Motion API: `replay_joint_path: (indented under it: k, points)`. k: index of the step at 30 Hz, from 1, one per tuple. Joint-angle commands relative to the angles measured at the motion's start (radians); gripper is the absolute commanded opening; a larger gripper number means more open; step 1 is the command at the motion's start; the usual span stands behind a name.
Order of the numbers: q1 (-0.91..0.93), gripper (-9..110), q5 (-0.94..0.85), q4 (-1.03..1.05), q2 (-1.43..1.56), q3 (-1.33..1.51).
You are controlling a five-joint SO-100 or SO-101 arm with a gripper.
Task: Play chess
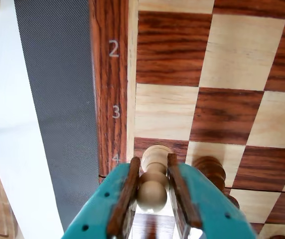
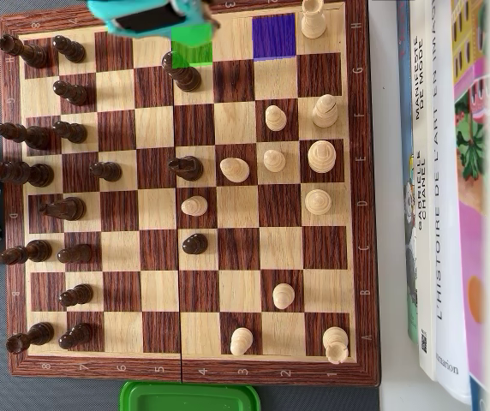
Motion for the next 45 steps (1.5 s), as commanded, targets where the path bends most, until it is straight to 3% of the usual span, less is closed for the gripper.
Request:
replay_joint_path:
  k: [1, 45]
  points:
    - [-0.003, 5, 0.009, -0.037, 0.083, 0.035]
    - [-0.060, 5, 0.064, -0.129, 0.061, 0.144]
